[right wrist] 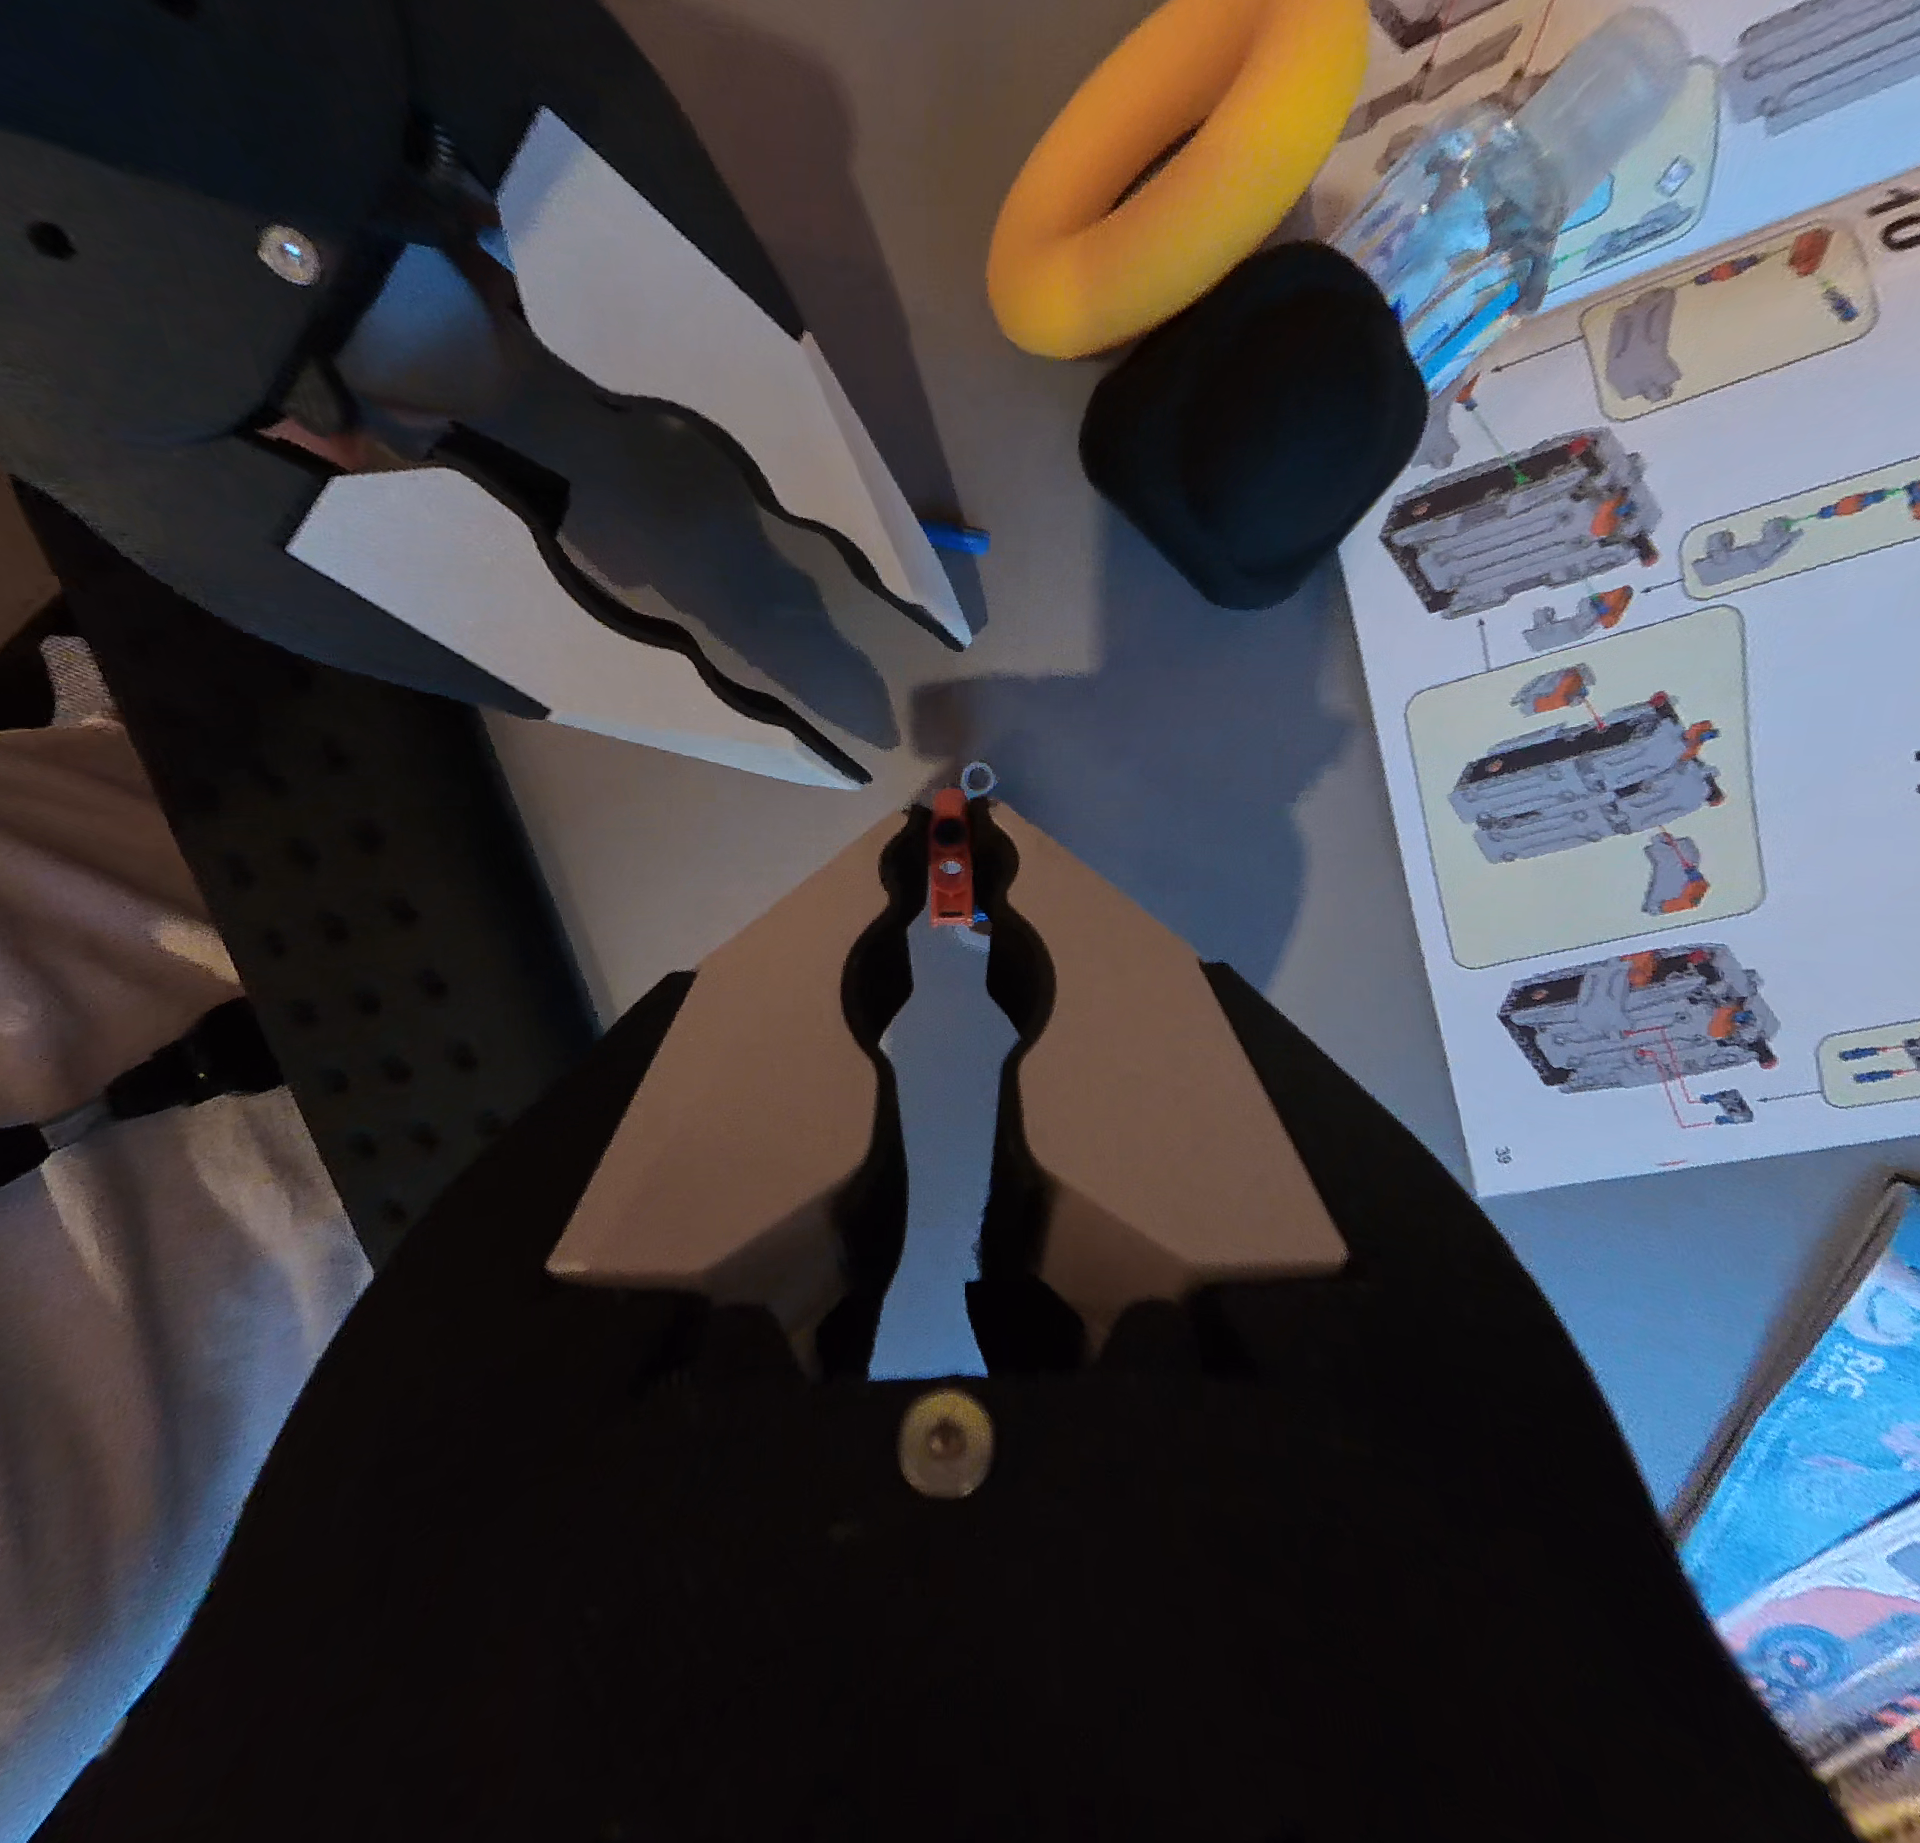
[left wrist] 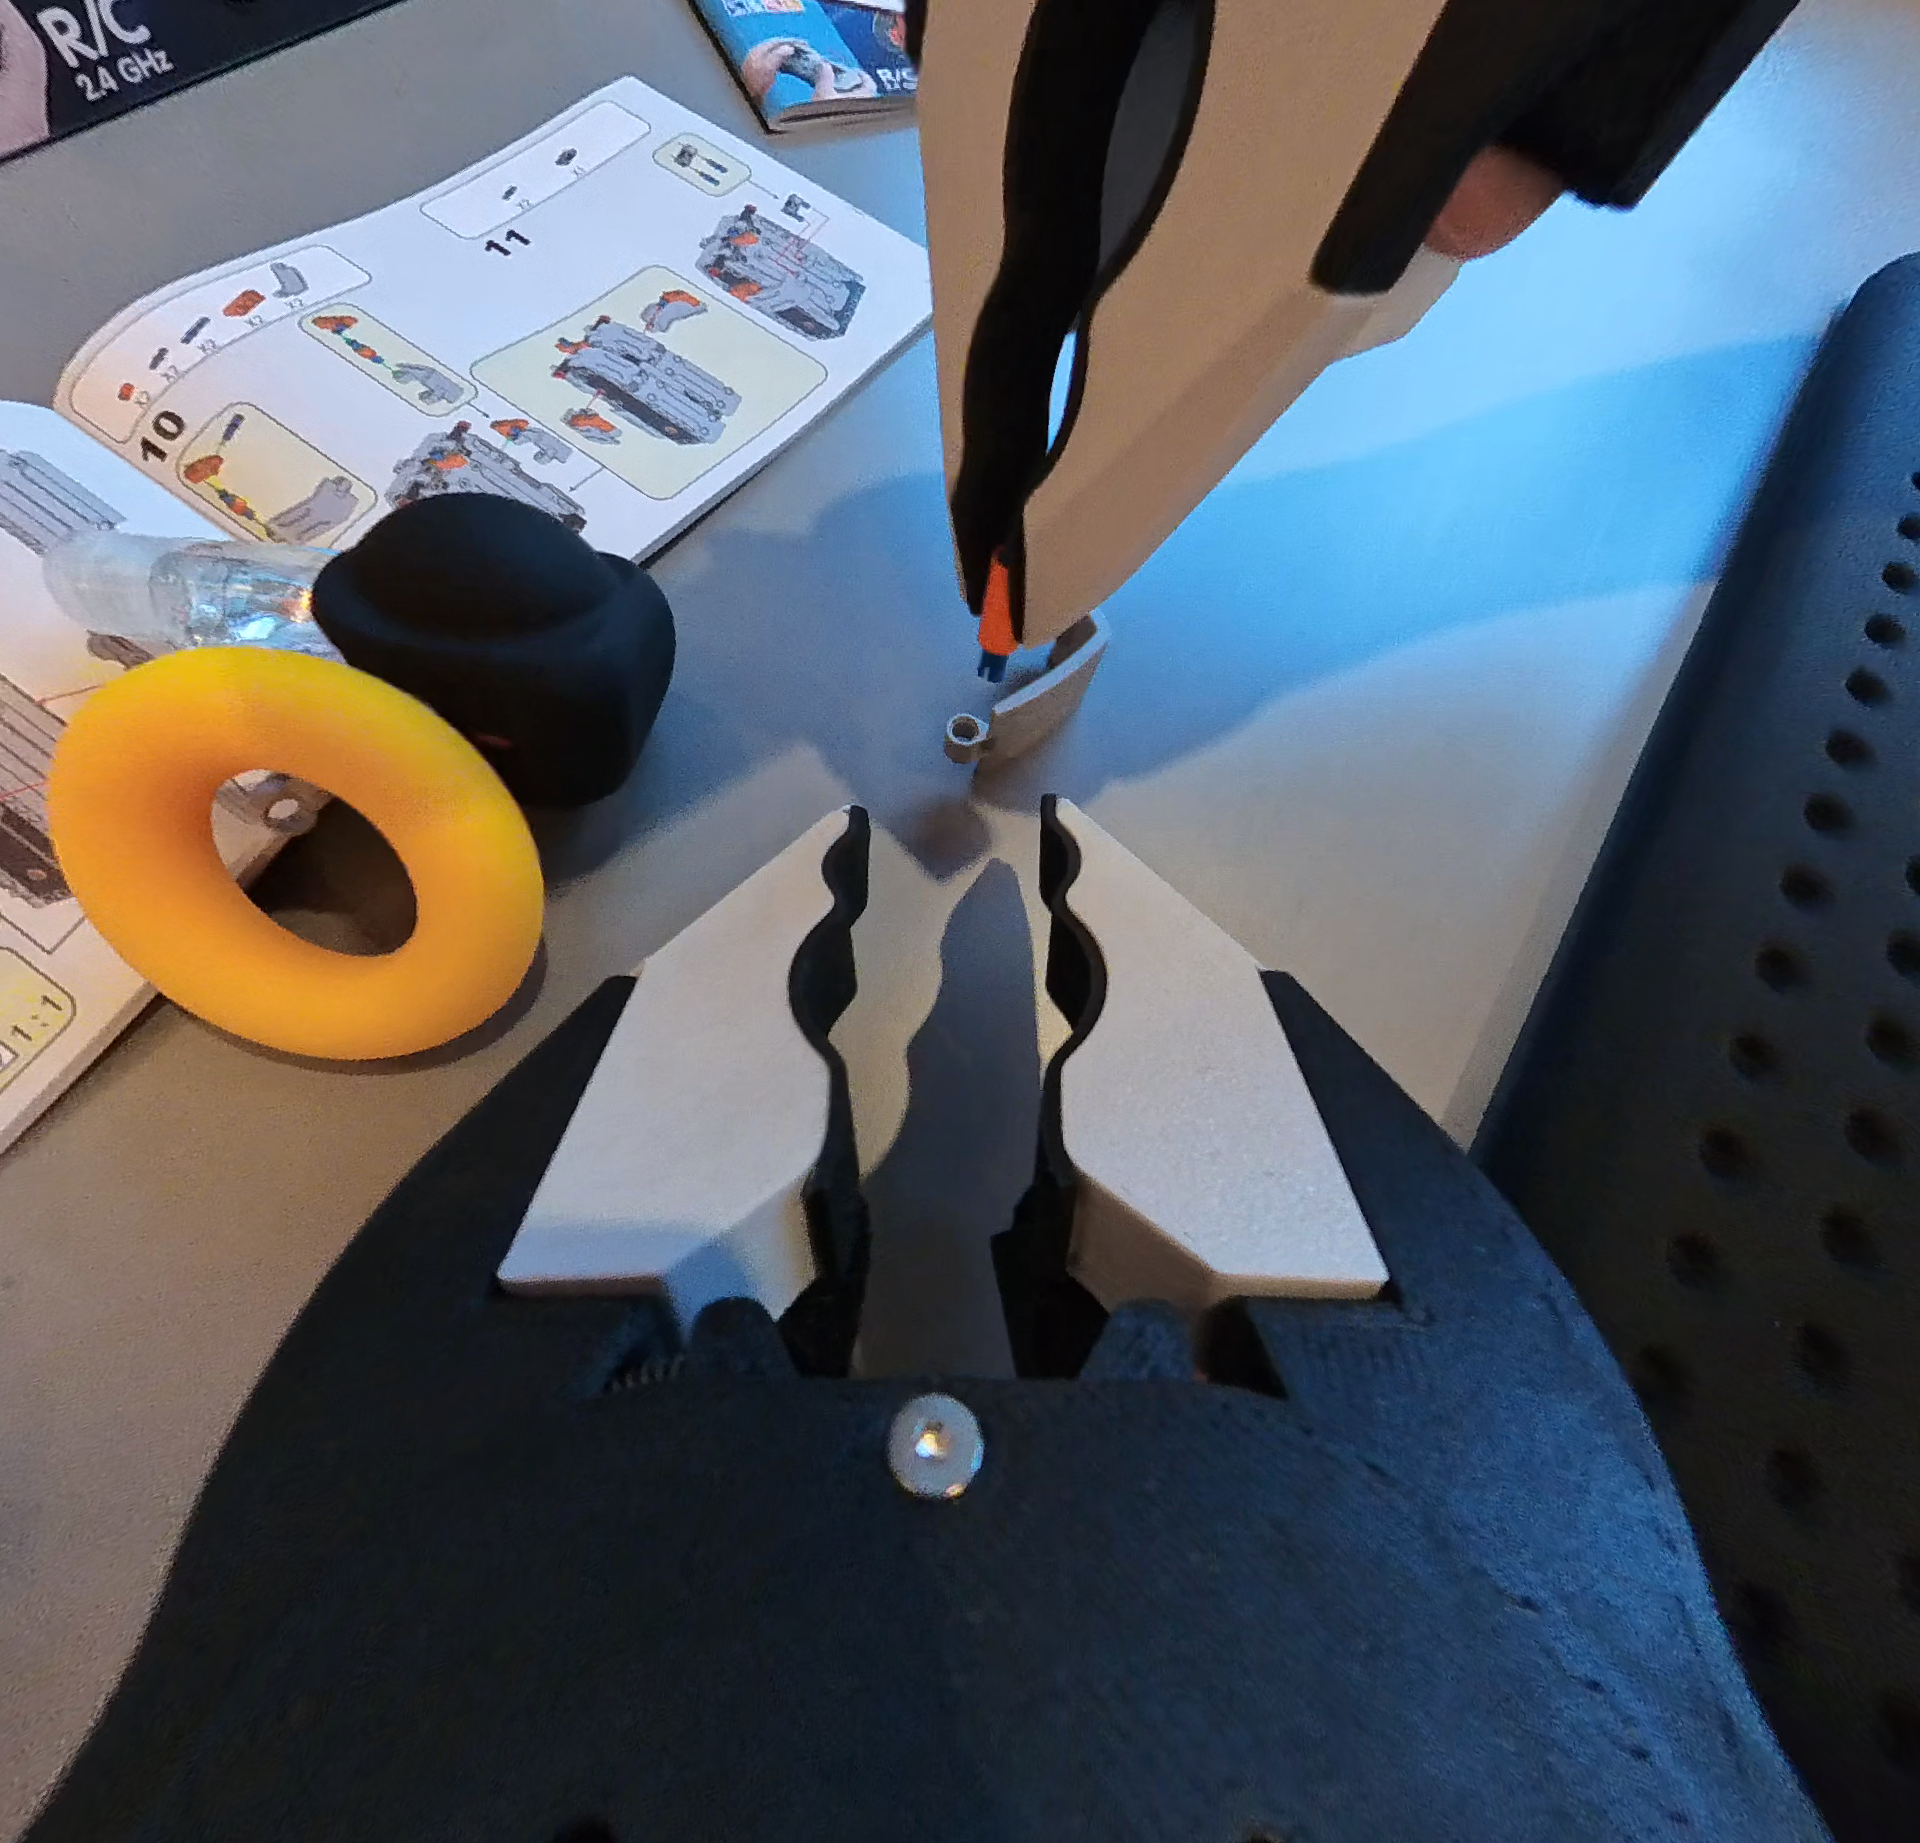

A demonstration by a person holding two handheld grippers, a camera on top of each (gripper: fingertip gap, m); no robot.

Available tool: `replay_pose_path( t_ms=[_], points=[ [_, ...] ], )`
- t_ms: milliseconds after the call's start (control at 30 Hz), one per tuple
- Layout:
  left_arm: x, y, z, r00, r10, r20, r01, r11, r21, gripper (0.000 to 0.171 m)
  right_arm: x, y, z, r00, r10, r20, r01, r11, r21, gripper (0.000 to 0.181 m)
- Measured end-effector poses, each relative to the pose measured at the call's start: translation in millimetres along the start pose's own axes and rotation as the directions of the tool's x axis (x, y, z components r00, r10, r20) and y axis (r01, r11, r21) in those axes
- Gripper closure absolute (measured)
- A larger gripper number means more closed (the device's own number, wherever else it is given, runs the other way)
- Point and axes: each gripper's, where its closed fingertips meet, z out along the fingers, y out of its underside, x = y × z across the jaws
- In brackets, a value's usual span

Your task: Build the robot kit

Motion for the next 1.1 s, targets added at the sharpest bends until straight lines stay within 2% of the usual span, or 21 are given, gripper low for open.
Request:
replay_pose_path(
  t_ms=[100, 267, 400, 467, 533, 600, 667, 833, 1000, 1100],
  points=[
    [1.7, -1.2, 2.2, 0.999, 0.038, -0.013, -0.039, 0.999, -0.011, 0.141, 1.5, 2.5, -0.5, 0.999, -0.026, -0.047, 0.025, 1.0, -0.011, 0.175],
    [0.6, -0.9, 9.6, 0.979, 0.192, -0.064, -0.198, 0.976, -0.092, 0.143, -2.2, 13.7, -9.6, 0.99, -0.105, -0.098, 0.106, 0.994, 0.012, 0.175],
    [1.9, -0.9, 14.2, 0.977, 0.191, -0.093, -0.199, 0.975, -0.095, 0.144, 4.2, 27.0, -14.7, 0.977, -0.145, -0.155, 0.147, 0.989, -0.005, 0.175],
    [3.1, -0.3, 16.2, 0.977, 0.191, -0.097, -0.2, 0.975, -0.098, 0.143, 1.3, 26.2, -17.2, 0.979, -0.166, -0.121, 0.172, 0.984, 0.039, 0.175],
    [2.4, 1.5, 18.0, 0.977, 0.189, -0.095, -0.199, 0.973, -0.113, 0.142, 9.7, 20.6, -22.6, 0.98, -0.131, -0.149, 0.149, 0.982, 0.115, 0.175],
    [2.3, 4.1, 20.0, 0.979, 0.177, -0.103, -0.19, 0.973, -0.13, 0.14, 10.2, 16.4, -24.5, 0.987, -0.099, -0.124, 0.122, 0.973, 0.198, 0.175],
    [3.4, 4.4, 21.6, 0.979, 0.164, -0.117, -0.179, 0.976, -0.127, 0.14, 9.2, 18.5, -18.8, 0.994, -0.059, -0.096, 0.079, 0.972, 0.221, 0.175],
    [3.4, 2.5, 23.6, 0.979, 0.148, -0.138, -0.165, 0.979, -0.118, 0.142, 4.5, 16.1, -6.6, 0.985, -0.104, -0.134, 0.124, 0.981, 0.149, 0.175],
    [6.9, 1.3, 25.7, 0.975, 0.171, -0.139, -0.187, 0.976, -0.112, 0.143, -0.2, 11.3, 2.7, 0.984, -0.166, -0.057, 0.167, 0.986, 0.015, 0.175],
    [6.8, 1.5, 26.9, 0.971, 0.195, -0.14, -0.212, 0.971, -0.112, 0.145, 1.3, 8.0, 6.9, 0.969, -0.243, -0.032, 0.244, 0.97, 0.002, 0.175]
  ],
)
